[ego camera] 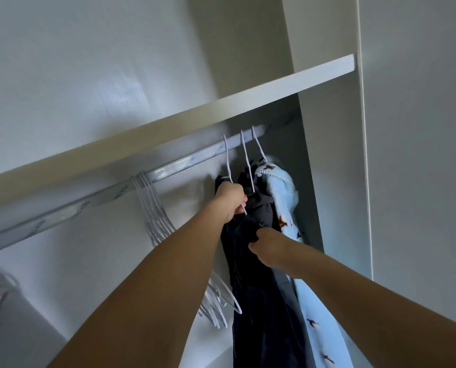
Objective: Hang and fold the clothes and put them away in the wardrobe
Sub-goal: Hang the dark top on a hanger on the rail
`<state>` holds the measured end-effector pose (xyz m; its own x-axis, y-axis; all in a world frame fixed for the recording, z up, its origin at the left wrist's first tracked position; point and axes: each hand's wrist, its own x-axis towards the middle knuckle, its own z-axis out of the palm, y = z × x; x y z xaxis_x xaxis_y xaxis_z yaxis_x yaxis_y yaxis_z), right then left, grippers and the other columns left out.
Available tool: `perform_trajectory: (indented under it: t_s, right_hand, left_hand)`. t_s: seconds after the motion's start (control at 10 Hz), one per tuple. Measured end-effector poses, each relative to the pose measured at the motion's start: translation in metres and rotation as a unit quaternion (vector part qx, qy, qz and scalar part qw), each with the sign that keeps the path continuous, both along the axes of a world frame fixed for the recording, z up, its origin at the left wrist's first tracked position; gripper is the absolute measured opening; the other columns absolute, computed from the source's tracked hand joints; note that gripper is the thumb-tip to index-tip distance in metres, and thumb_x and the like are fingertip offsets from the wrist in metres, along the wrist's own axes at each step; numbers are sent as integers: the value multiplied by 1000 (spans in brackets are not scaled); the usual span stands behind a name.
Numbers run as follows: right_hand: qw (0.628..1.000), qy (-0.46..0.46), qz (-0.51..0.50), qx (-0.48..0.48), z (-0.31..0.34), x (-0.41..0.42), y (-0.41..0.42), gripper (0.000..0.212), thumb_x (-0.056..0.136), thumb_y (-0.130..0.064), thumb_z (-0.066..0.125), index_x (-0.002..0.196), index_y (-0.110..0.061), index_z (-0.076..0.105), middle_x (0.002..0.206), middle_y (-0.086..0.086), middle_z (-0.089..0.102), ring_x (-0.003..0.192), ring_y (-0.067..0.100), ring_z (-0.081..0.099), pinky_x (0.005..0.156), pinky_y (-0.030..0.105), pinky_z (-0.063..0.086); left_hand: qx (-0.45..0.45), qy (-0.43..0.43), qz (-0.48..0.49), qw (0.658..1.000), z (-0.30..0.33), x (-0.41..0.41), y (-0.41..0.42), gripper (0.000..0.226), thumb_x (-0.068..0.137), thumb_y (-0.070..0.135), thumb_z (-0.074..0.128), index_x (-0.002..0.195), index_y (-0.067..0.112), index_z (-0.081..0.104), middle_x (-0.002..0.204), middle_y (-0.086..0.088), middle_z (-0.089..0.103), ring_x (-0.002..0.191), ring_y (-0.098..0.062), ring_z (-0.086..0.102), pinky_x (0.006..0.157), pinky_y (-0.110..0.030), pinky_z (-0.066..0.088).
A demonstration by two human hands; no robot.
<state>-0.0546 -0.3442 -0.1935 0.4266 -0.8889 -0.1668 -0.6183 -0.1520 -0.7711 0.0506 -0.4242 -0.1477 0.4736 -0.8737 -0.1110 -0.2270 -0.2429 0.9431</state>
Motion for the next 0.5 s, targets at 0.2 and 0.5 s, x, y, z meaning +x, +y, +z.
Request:
perform_trajectory:
  t_s: [0.2, 0.5]
  right_hand:
    - [999, 22, -28, -1, -12, -5, -7, 19, 94, -7, 41, 76, -11, 42, 91, 6, 49, 84, 20, 47, 72, 26, 40]
    - [990, 46, -106, -84, -11, -20, 1, 24, 92, -9, 44, 114, -3, 52, 116, 15, 59, 102, 28, 58, 82, 32, 48]
  left_hand:
    - [32, -94, -46, 994, -10, 9, -6, 27, 96, 8, 33, 71, 10, 45, 68, -7, 56, 52, -18, 43, 56, -28, 43]
    - [63, -158, -88, 982, -3, 2, -3, 28, 98, 18, 42, 71, 13, 46, 63, -1, 49, 49, -14, 41, 52, -25, 42]
